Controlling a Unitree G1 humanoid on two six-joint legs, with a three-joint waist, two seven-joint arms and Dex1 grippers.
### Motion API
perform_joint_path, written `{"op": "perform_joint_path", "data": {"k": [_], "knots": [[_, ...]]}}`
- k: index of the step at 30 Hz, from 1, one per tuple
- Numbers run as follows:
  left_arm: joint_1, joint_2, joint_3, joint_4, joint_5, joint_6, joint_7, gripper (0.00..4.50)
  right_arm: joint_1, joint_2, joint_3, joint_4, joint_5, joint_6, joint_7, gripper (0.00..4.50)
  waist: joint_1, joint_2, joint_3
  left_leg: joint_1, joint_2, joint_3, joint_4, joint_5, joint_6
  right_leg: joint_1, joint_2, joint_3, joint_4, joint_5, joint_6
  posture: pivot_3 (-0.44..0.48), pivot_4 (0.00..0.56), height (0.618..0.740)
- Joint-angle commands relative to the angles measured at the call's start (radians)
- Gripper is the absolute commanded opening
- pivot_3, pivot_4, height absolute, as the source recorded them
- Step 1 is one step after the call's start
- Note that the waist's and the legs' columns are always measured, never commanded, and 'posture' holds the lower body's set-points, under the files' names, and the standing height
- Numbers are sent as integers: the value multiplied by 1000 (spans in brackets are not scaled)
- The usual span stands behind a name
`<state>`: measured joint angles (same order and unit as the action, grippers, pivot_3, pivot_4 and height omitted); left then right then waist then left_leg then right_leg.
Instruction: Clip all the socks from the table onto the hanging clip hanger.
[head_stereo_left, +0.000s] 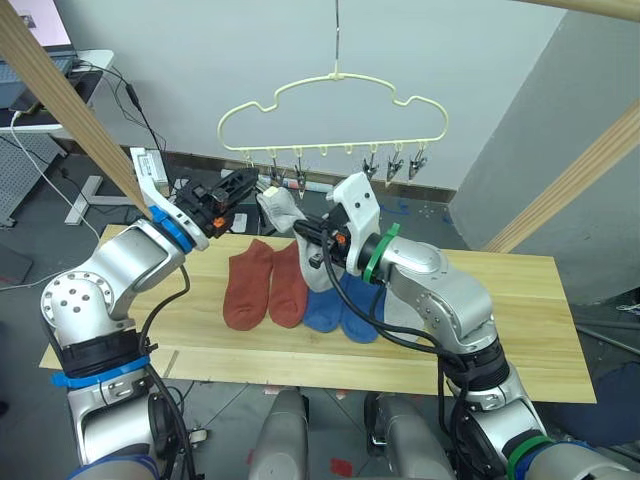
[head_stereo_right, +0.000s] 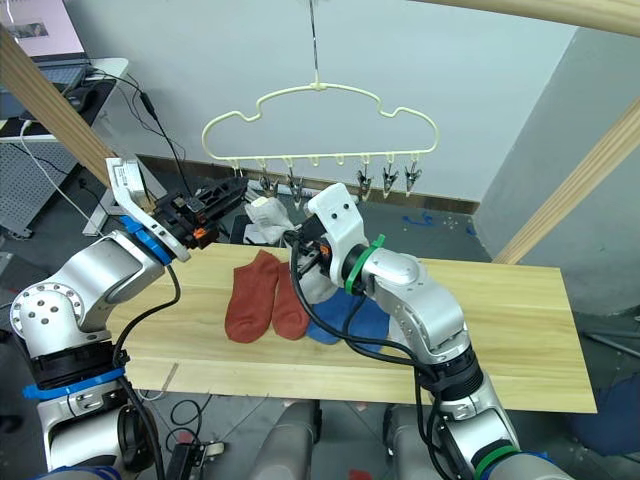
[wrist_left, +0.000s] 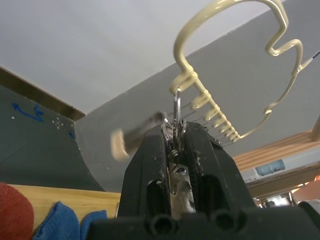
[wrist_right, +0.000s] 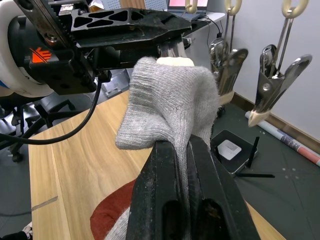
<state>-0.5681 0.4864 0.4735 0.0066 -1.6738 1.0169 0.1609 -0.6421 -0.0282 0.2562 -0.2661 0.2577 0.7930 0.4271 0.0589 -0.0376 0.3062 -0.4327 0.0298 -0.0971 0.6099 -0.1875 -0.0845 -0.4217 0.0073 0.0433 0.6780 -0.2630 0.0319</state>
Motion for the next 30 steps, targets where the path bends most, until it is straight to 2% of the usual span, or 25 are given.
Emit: {"op": "perform_joint_path", "data": {"k": [1,13,16,18,21,26,28,30], "knots": [[8,14,-3,-37,-22,-20,-12,167,-31,14,-15,-43,21,0,-11,36,0,0,0,0,0,0,0,0,0,0,0,0,0,0,0,236,314,740],[13,30,-21,-68,-23,-40,-42,167,-34,29,43,57,-19,-50,-26,36,2,0,1,0,0,0,-1,0,0,0,0,0,-1,0,0,248,316,740],[24,42,-28,-97,31,-59,-75,167,-43,32,42,76,-23,-64,-28,36,4,0,1,0,0,0,-1,0,0,0,0,0,-2,0,0,255,316,740],[33,43,-25,-100,34,-68,-79,876,-45,36,40,83,-26,-72,-29,0,6,1,1,0,0,0,-2,0,0,0,0,0,-2,0,0,255,316,740],[41,44,-21,-103,21,-75,-86,1629,-44,41,38,86,-27,-76,-28,0,8,1,1,0,0,0,-2,0,0,0,0,0,-2,0,0,259,316,740],[54,68,-20,-107,37,-77,-81,3195,-47,58,36,95,-24,-80,-32,0,16,1,1,-1,0,0,-2,0,0,0,0,0,-4,0,0,263,317,740],[71,106,-30,-122,96,-71,-87,3799,-47,65,35,100,-24,-85,-32,0,16,1,2,-1,0,0,-2,0,0,0,0,0,-4,0,0,265,316,740],[109,177,-69,-182,256,-88,-104,4446,-49,75,36,113,-28,-93,-35,0,16,1,2,-1,0,0,-3,0,0,-1,0,0,-4,-1,0,266,316,740]]}}
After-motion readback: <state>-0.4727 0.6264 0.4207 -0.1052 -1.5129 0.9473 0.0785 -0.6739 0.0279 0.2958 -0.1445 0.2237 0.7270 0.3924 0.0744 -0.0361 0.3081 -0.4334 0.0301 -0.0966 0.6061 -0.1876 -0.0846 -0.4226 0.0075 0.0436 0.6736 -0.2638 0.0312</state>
